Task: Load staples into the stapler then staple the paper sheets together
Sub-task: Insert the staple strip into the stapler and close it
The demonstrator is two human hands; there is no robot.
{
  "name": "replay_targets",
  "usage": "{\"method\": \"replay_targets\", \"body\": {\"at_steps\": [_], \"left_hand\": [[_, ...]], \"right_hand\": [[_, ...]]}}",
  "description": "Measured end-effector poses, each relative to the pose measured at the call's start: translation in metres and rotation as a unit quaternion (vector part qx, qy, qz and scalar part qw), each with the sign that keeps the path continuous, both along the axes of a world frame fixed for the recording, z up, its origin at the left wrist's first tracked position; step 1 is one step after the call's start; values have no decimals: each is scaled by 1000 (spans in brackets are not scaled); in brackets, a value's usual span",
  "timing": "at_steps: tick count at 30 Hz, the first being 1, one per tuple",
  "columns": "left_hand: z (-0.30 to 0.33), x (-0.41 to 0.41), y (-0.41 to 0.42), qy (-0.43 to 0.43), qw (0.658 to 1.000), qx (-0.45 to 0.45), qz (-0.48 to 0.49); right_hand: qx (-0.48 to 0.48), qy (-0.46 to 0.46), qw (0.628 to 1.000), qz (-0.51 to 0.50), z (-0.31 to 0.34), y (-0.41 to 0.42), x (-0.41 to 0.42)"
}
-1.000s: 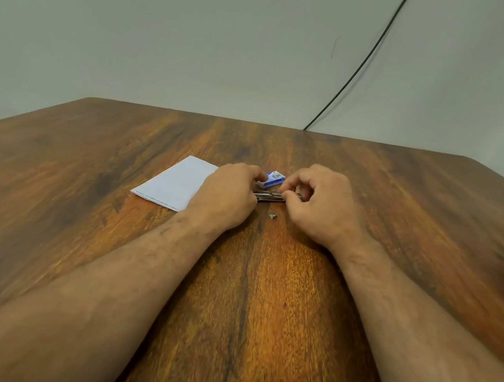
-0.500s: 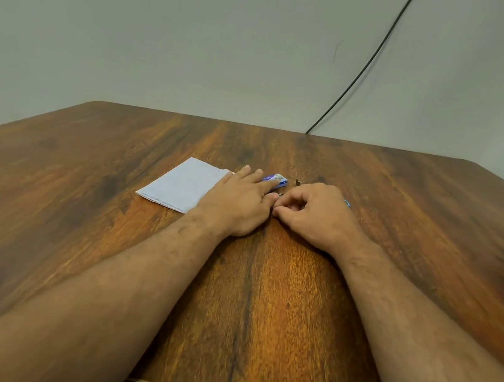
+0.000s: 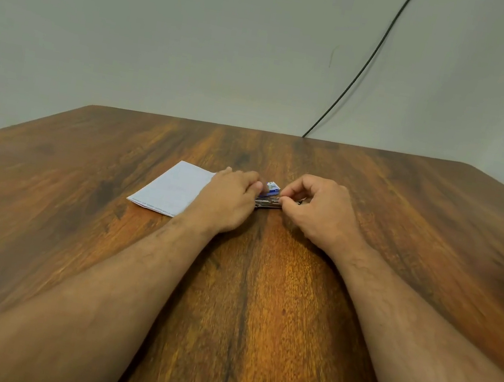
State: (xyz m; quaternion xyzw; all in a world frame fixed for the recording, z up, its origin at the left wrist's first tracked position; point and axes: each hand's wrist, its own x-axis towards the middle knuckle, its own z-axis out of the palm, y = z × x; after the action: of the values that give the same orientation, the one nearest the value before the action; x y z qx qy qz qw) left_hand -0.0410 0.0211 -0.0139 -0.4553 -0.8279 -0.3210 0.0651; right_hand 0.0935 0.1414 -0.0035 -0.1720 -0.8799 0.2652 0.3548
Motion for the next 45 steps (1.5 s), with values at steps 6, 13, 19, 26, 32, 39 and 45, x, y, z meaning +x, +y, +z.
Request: {"method": "replay_targets", "body": {"at_steps": [6,13,19,26,32,39,45], "left_hand": [[2,5,0,-25,1000,-18,-3],[12,9,-11,-140,968,204,40],[16,16,-16,-257,928,270,-14],[17,20,-18,-316,914,240,-88],[22,19,-19,-423,846,303,-115],[27,24,-20,-478,814,310,-114],[29,26,-22,-523,785,305,-130]], "right_hand": [[-40,11,999,9,-3,2,-2],[-84,63,994,9,3,-1,0],[-98,120,988,12,2,0,2],[-88,114,989,30,3,0,5],[-119,102,987,36,2,1,3],[-130,107,984,64,2,-3,2],[-139,117,981,74,1,1,1]]}}
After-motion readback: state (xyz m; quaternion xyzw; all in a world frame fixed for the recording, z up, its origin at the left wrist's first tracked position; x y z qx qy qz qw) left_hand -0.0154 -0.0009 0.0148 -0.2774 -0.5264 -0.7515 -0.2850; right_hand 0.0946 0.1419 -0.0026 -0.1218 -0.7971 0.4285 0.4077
